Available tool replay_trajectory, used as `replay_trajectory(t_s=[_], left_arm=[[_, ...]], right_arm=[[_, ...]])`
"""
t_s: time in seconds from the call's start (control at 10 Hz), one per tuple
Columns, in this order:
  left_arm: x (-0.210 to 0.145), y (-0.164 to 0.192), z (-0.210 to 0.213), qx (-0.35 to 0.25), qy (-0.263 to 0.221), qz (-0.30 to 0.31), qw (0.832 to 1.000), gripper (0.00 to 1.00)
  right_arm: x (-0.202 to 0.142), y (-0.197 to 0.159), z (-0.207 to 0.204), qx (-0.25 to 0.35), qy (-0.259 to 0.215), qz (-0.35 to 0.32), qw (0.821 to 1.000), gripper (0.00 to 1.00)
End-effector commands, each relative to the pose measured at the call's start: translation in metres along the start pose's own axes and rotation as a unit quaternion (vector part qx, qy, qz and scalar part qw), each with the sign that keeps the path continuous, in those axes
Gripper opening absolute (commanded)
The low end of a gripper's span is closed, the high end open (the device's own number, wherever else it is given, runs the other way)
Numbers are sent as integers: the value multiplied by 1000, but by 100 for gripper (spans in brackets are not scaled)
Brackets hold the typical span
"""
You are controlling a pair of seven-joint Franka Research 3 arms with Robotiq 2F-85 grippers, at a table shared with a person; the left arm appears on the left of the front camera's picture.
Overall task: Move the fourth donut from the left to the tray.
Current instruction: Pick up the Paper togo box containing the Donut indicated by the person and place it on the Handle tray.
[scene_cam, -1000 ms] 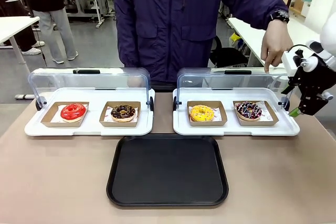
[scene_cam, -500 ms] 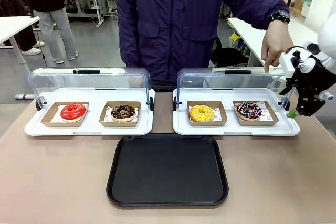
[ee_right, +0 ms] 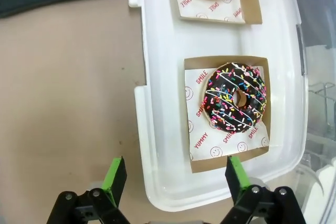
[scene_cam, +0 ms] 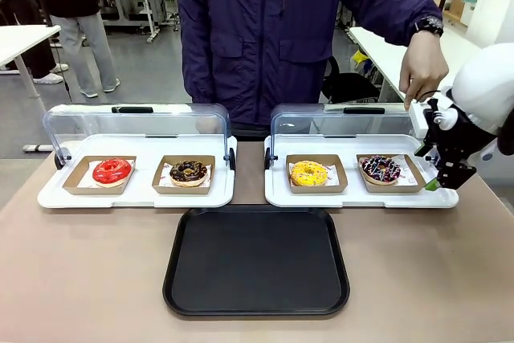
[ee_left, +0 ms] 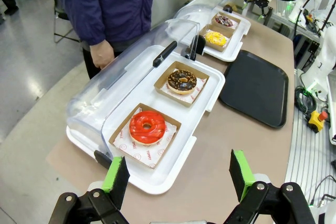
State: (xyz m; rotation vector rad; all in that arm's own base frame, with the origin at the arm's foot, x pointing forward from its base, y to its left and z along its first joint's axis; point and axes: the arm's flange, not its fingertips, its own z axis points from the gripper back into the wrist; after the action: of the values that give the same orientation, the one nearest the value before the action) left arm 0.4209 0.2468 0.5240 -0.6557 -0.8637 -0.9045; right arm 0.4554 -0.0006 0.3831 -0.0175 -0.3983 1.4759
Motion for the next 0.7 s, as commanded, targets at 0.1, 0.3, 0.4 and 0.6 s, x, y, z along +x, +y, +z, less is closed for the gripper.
replay_trajectory(t_s=[0.1,0.3,0.4,0.6], left_arm=[[1,-2,2,-1,-2,-1,1000,100],[1,-2,2,-1,-2,-1,1000,100],[1,-2,2,-1,-2,-1,1000,100],[1,-2,2,-1,-2,-1,1000,100]], right_arm=[[3,-3,-24,-20,27,14,999,100],[1,-13,-42,-27,42,19,999,100],[-1,-17,-48,-29,48,18,998,100],[-3,-21,-59,-30,52,21,998,100]])
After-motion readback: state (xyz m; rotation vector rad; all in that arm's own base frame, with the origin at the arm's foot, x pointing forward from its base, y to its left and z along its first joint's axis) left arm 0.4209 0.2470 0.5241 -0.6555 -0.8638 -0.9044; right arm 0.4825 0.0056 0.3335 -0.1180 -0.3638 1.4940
